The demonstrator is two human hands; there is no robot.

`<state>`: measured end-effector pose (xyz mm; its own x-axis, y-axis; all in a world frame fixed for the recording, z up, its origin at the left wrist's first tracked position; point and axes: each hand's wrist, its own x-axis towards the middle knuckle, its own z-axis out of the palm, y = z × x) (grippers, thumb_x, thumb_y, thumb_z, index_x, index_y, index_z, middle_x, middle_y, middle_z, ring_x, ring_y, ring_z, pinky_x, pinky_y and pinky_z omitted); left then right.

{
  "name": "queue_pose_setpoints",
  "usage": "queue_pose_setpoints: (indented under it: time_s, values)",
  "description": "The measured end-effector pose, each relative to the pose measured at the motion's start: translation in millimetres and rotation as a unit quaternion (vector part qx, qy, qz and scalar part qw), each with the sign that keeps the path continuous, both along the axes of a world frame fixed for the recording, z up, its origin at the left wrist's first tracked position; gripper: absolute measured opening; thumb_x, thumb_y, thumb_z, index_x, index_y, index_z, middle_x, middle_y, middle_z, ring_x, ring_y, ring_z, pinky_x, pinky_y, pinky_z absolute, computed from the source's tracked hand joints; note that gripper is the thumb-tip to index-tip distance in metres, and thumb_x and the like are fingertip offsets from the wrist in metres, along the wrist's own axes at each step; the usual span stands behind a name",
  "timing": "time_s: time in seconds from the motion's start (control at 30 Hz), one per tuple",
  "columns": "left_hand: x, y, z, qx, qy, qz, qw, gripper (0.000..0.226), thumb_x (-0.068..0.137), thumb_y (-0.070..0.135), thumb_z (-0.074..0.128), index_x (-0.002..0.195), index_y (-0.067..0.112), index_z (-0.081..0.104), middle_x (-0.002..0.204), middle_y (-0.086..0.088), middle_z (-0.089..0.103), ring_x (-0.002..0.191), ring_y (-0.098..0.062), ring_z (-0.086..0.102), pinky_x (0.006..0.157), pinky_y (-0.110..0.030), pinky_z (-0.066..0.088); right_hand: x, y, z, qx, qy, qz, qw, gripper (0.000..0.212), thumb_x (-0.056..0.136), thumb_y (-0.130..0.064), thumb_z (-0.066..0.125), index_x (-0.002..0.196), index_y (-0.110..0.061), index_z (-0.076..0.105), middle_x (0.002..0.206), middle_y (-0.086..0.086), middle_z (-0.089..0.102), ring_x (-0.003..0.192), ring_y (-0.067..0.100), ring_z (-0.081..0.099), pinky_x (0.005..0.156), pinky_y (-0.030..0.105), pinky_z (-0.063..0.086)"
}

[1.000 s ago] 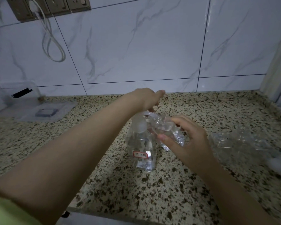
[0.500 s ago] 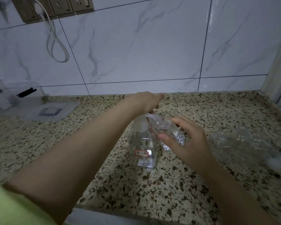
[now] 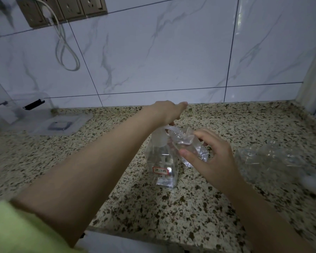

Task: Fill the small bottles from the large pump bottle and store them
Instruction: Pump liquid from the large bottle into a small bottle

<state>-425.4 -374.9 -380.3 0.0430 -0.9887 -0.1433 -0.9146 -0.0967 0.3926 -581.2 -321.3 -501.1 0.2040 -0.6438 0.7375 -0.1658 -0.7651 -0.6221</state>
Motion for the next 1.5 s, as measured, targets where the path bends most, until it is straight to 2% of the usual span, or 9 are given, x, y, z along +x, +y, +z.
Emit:
queue_pose_setpoints:
  time_s: [0.37, 0.7, 0.8, 0.9, 1.03, 1.23, 1.3, 1.4, 1.5]
  values:
    - [0, 4, 1, 0.001, 0.023, -0.001, 1.0, 0.068, 0.102, 0.061, 0.017, 0.117, 0.019, 0.069, 0.104, -0.003, 0.074, 0.101, -0.023, 0.06, 0.085, -0.037, 0.037, 1, 2, 2, 0.0, -0.006, 0.001, 1.0, 0.048, 0.089, -0.061, 0.064, 0.109, -0.018, 0.07, 0.097, -0.008, 0.069, 0.093, 0.014, 0.065, 0.083, 0.048, 0.054]
    - [-2, 1, 2, 0.008, -0.003, -0.002, 1.0, 0.071, 0.101, 0.064, 0.018, 0.118, 0.017, 0.068, 0.106, -0.005, 0.074, 0.106, -0.025, 0.063, 0.093, -0.038, 0.041, 0, 1, 1, 0.0, -0.005, 0.017, 1.0, 0.028, 0.087, -0.038, 0.073, 0.105, -0.016, 0.07, 0.094, -0.008, 0.069, 0.089, 0.012, 0.065, 0.081, 0.037, 0.056]
    - [3, -2, 8, 0.004, 0.084, 0.012, 0.996, 0.067, 0.102, 0.061, 0.021, 0.111, 0.015, 0.068, 0.093, -0.005, 0.076, 0.106, -0.028, 0.065, 0.102, -0.044, 0.046, -3, 2, 0, 0.04, -0.031, 0.02, 0.999, 0.029, 0.088, -0.036, 0.07, 0.102, -0.011, 0.07, 0.092, -0.004, 0.07, 0.088, 0.015, 0.067, 0.081, 0.036, 0.057]
    - [7, -1, 10, 0.01, 0.164, 0.026, 0.986, 0.061, 0.101, 0.06, 0.027, 0.102, 0.015, 0.068, 0.074, -0.001, 0.076, 0.101, -0.029, 0.068, 0.102, -0.05, 0.048, -4, 4, 6, 0.07, -0.055, 0.004, 0.996, 0.022, 0.087, -0.039, 0.066, 0.099, -0.02, 0.067, 0.089, -0.01, 0.067, 0.084, 0.012, 0.064, 0.076, 0.029, 0.057]
    - [6, 7, 15, 0.045, 0.301, 0.051, 0.951, 0.052, 0.105, 0.049, 0.036, 0.111, 0.006, 0.065, 0.064, -0.002, 0.071, 0.068, -0.022, 0.068, 0.072, -0.033, 0.058, -2, 4, 13, 0.083, -0.071, -0.011, 0.994, 0.014, 0.087, -0.041, 0.067, 0.096, -0.03, 0.064, 0.088, -0.009, 0.066, 0.083, 0.014, 0.064, 0.077, 0.035, 0.058]
    - [7, 20, 21, 0.11, 0.434, 0.082, 0.89, 0.036, 0.104, 0.042, 0.041, 0.104, 0.011, 0.059, 0.091, -0.006, 0.063, 0.043, -0.013, 0.061, 0.043, -0.02, 0.05, 5, 19, 24, 0.146, -0.067, -0.027, 0.987, 0.013, 0.084, -0.036, 0.071, 0.096, -0.033, 0.066, 0.091, -0.008, 0.072, 0.084, 0.015, 0.068, 0.08, 0.049, 0.06]
    - [6, 23, 24, 0.117, 0.445, 0.078, 0.884, 0.037, 0.104, 0.043, 0.043, 0.11, 0.011, 0.059, 0.104, -0.009, 0.064, 0.045, -0.013, 0.063, 0.043, -0.02, 0.05, 2, 24, 25, 0.149, -0.057, -0.022, 0.987, 0.018, 0.084, -0.042, 0.071, 0.1, -0.035, 0.067, 0.092, -0.008, 0.073, 0.088, 0.02, 0.069, 0.082, 0.052, 0.059]
    - [6, 26, 28, 0.081, 0.43, 0.069, 0.897, 0.04, 0.104, 0.04, 0.045, 0.119, 0.006, 0.06, 0.097, -0.01, 0.07, 0.054, -0.016, 0.068, 0.05, -0.026, 0.056, -6, 31, 28, 0.183, -0.051, -0.027, 0.981, 0.028, 0.081, -0.051, 0.072, 0.105, -0.037, 0.068, 0.096, -0.005, 0.074, 0.091, 0.02, 0.071, 0.083, 0.051, 0.061]
    - [8, 29, 32, 0.04, 0.404, 0.048, 0.913, 0.039, 0.104, 0.039, 0.046, 0.117, 0.005, 0.062, 0.098, -0.011, 0.075, 0.081, -0.025, 0.072, 0.086, -0.044, 0.058, -16, 42, 34, 0.22, -0.049, -0.032, 0.974, 0.029, 0.081, -0.042, 0.073, 0.107, -0.031, 0.069, 0.095, -0.011, 0.076, 0.085, 0.012, 0.073, 0.079, 0.047, 0.063]
